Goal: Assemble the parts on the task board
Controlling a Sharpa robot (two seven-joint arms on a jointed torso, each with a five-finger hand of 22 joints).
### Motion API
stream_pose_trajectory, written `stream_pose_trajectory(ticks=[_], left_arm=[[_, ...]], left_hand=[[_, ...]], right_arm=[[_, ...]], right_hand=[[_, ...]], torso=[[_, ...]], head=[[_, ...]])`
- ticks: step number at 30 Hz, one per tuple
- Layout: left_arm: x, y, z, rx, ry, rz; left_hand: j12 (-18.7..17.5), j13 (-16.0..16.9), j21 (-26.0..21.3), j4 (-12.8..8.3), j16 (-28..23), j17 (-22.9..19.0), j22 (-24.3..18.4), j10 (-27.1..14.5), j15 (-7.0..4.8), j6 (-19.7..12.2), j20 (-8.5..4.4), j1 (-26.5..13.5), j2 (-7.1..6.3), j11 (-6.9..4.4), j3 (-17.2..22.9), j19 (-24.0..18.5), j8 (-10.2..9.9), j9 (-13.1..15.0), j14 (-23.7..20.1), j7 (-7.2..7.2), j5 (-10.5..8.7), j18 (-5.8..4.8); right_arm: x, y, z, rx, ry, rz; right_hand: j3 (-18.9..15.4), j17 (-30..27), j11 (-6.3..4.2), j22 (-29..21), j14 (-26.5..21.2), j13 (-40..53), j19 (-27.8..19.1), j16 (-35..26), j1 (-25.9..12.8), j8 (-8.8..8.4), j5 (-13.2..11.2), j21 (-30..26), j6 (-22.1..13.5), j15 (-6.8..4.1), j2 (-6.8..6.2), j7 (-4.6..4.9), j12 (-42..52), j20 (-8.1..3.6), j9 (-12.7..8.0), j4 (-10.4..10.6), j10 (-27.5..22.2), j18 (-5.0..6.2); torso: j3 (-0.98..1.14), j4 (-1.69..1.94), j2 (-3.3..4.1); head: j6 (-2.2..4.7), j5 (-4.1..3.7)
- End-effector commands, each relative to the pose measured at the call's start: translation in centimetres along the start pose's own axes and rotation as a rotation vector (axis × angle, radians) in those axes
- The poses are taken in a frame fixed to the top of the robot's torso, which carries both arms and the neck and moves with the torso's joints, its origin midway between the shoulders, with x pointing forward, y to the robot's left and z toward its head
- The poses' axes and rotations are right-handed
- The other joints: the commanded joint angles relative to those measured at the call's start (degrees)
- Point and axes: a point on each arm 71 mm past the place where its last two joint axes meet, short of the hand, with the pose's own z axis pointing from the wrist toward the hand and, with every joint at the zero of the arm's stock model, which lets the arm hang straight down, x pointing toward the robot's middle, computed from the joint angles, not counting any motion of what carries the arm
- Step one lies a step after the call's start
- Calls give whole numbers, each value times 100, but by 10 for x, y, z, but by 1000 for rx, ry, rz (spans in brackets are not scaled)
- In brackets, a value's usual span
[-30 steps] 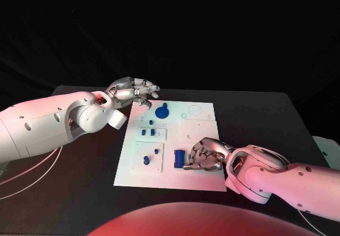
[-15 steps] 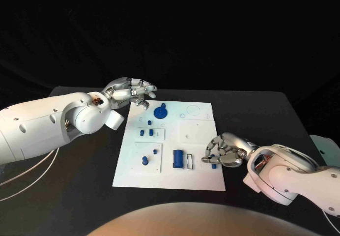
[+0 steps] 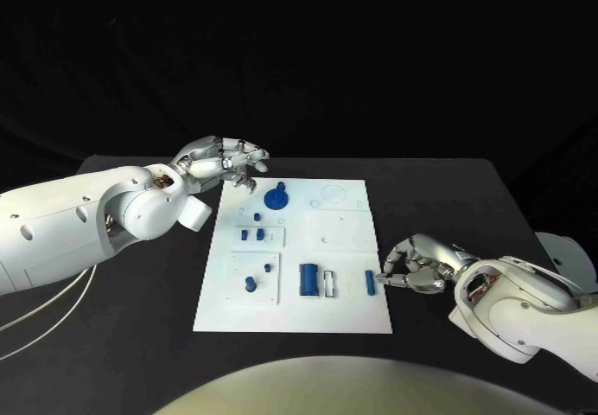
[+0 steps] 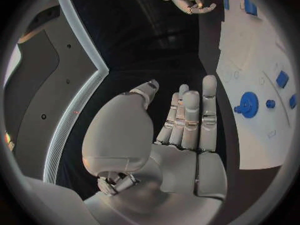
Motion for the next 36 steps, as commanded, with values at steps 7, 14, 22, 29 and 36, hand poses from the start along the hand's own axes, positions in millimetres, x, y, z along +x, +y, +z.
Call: stream_pose_trajectory(ticks=[7, 14, 22, 29, 36], left_arm=[[2, -1, 0, 14, 7, -10], [1, -1, 0, 10, 8, -10], [1, 0, 0, 2, 10, -10], [2, 0, 0, -1, 10, -9], [2, 0, 0, -3, 11, -9]], left_hand=[[26, 9, -11, 12, -35, -2, -5, -52, 11, -38, 6, 40, -8, -5, -25, -22, 33, -7, -43, 2, 2, 110], [26, 9, -11, 12, -35, -2, -5, -52, 11, -38, 6, 40, -8, -5, -25, -22, 33, -7, -43, 2, 2, 110], [32, 10, -12, 23, -33, 3, -6, -54, 11, -40, 7, 42, -4, -4, -33, -26, 42, -9, -44, 2, 4, 110], [32, 10, -12, 23, -33, 3, -6, -54, 11, -40, 7, 42, -4, -4, -33, -26, 42, -9, -44, 2, 4, 110], [34, 11, -12, 28, -34, 3, -6, -56, 12, -41, 7, 43, -1, -4, -36, -27, 45, -10, -45, 2, 4, 110]], right_arm=[[14, -1, 5, 60, 13, -86], [20, 0, 9, 66, 26, -88], [25, 6, 12, 53, 36, -94], [27, 10, 15, 42, 37, -118], [31, 12, 20, 39, 36, -157]], right_hand=[[-85, 1509, -42, 290, 597, 691, -31, 23, -258, 83, -82, -110, 135, -13, -40, -57, -102, 8, 87, 11, -17, 19], [-84, 1509, -43, 310, 597, 715, -17, 23, -264, 81, -83, -48, 132, -13, -36, -57, -76, 7, 87, 10, 2, 8], [-42, 1509, -56, 319, 597, 743, -5, 23, -193, 82, -81, -24, 136, -23, -9, -73, -42, -2, 107, -15, 29, 4], [68, 1509, -72, 334, 597, 747, 14, 23, 359, 69, -317, -4, 129, -41, -120, -87, -36, -25, 185, -53, 33, -5], [95, 1509, -74, 340, 597, 748, 20, 23, 504, 59, -286, 6, 132, -42, -141, -89, -34, -27, 206, -51, 33, -8]], torso=[[6, 25, 19], [0, 15, 8], [5, 19, 10], [-1, 14, 7], [0, 23, 1]], head=[[1, -4], [1, 11], [1, -15], [1, 0], [1, -17]])
